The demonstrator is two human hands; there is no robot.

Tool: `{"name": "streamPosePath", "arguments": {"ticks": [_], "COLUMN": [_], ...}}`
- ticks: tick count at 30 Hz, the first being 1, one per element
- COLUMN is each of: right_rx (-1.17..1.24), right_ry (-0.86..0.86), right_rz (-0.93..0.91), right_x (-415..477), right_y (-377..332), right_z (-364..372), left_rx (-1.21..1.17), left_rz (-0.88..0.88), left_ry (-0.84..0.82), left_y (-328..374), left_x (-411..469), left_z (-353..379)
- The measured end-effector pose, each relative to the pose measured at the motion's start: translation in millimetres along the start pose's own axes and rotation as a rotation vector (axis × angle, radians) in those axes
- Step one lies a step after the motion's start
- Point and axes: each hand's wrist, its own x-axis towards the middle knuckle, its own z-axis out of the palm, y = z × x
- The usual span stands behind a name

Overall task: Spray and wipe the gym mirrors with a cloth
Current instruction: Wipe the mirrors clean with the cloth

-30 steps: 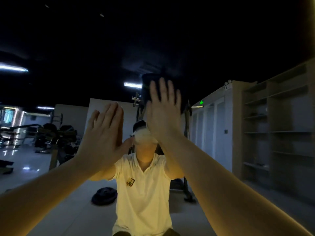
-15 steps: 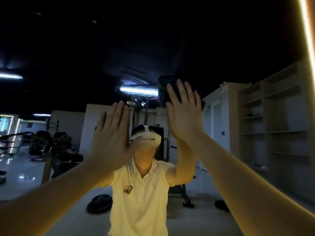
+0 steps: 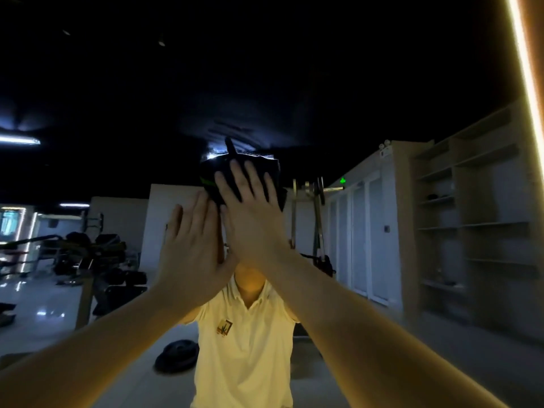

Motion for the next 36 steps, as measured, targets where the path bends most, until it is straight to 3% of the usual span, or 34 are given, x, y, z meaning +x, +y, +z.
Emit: {"name": "streamPosePath", "arguments": {"ticks": [5,16,21,23,25,31,36], "right_rx": [-0.081,-0.07,0.048,0.075,0.055,0.045,-0.018], "right_ry": [0.014,0.042,0.152,0.167,0.166,-0.03,-0.096], "right_rz": [-0.026,0.54,0.972,1.027,0.899,0.189,-0.259], "right_x": [-25,-135,-160,-148,-137,-136,-176], "right_y": [64,260,269,245,205,77,73], "right_z": [-8,-40,-37,-33,-26,-5,1], "left_rx": [-0.083,-0.065,-0.083,-0.107,-0.138,-0.197,-0.215], "left_rz": [0.073,0.087,0.116,0.126,0.117,0.046,0.025], "left_ry": [0.075,0.005,-0.003,-0.001,0.014,0.074,0.098], "left_y": [33,123,118,114,109,84,85], "left_x": [-13,6,5,4,-1,-44,-69], "left_z": [3,36,35,31,27,14,8]}}
